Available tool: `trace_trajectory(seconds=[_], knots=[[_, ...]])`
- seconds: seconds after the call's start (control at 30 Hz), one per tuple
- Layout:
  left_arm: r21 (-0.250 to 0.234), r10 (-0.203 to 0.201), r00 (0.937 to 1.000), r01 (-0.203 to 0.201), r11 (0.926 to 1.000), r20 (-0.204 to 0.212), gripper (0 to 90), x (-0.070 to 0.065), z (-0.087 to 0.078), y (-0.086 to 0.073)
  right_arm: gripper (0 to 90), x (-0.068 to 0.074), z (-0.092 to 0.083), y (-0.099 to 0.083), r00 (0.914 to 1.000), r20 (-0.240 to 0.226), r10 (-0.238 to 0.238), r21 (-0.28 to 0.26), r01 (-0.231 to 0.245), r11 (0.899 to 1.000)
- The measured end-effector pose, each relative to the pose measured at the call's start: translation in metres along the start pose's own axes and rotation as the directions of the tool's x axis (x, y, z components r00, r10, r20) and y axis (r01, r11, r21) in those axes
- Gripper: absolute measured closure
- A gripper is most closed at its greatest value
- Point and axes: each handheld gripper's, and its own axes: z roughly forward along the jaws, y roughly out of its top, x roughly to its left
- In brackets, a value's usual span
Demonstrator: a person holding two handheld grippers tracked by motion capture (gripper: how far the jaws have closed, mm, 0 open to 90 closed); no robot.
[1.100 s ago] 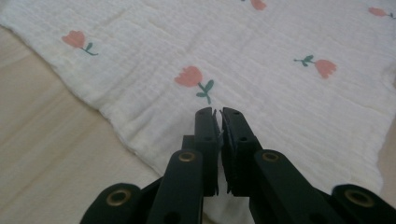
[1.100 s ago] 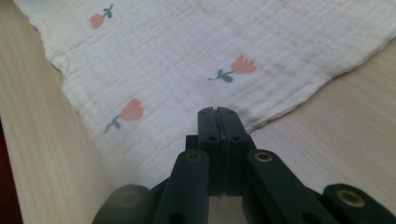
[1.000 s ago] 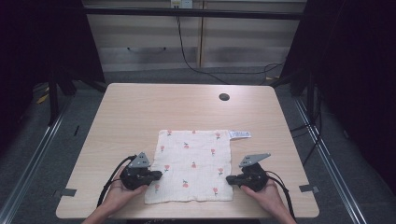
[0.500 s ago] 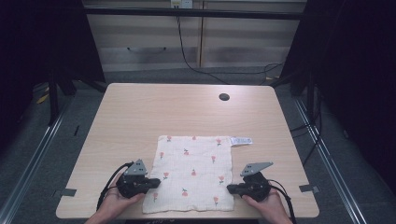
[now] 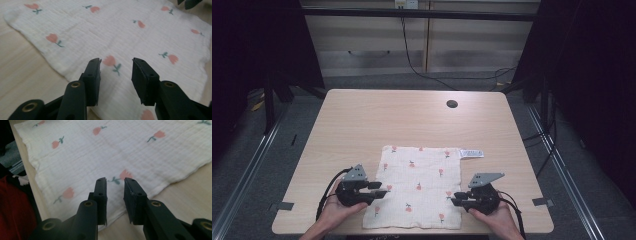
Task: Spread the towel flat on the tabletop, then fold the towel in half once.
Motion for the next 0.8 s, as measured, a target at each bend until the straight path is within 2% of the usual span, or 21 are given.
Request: trace_trajectory(seconds=[0.13, 0.17, 0.2, 0.27, 0.33, 0.43, 0.57, 0.63, 0.7, 0.8], knots=[[-0.017, -0.057, 0.9979, 0.057, 0.9982, -0.031, 55.9, 0.016, 0.006, 0.008, 66.9, -0.011, -0.001, 0.011, 0.9998, 0.02, 0.005, -0.024, -0.004, 1.0], [-0.017, -0.057, 0.9979, 0.057, 0.9982, -0.031, 54.9, 0.016, 0.006, 0.008, 65.2, -0.015, -0.001, 0.014, 0.9996, 0.028, 0.008, -0.026, -0.007, 1.0], [-0.007, -0.083, 0.9956, 0.083, 0.9965, -0.044, 54.0, 0.023, 0.011, 0.013, 63.6, -0.019, -0.002, 0.017, 0.9995, 0.029, 0.016, -0.034, -0.015, 0.999], [-0.018, -0.095, 0.9943, 0.095, 0.9954, -0.048, 53.9, 0.028, 0.013, 0.018, 61.4, -0.029, -0.003, 0.024, 0.999, 0.034, 0.028, -0.048, -0.026, 0.998], [-0.027, -0.094, 0.9947, 0.093, 0.9953, -0.043, 54.7, 0.03, 0.016, 0.02, 59.0, -0.04, -0.004, 0.032, 0.9982, 0.038, 0.047, -0.07, -0.044, 0.997], [0.002, -0.094, 0.994, 0.094, 0.9955, -0.056, 56.0, 0.031, 0.022, 0.017, 56.4, -0.055, -0.003, 0.045, 0.996, 0.048, 0.075, -0.108, -0.069, 0.992], [0.001, -0.074, 0.9952, 0.074, 0.9973, -0.065, 56.6, 0.03, 0.023, 0.016, 54.4, -0.066, 0.004, 0.061, 0.9968, 0.051, 0.062, -0.107, -0.056, 0.993], [0.02, -0.068, 0.9956, 0.069, 0.9974, -0.065, 55.9, 0.031, 0.027, 0.014, 53.8, -0.073, 0.009, 0.066, 0.9968, 0.051, 0.061, -0.099, -0.055, 0.994], [0.011, -0.047, 0.9962, 0.048, 0.9988, -0.073, 56.1, 0.03, 0.028, 0.011, 53.2, -0.079, 0.013, 0.069, 0.9952, 0.07, 0.069, -0.09, -0.063, 0.994], [0.004, -0.044, 0.9967, 0.044, 0.999, -0.068, 56.1, 0.031, 0.027, 0.01, 53.2, -0.093, 0.019, 0.072, 0.9928, 0.095, 0.074, -0.064, -0.068, 0.996]])
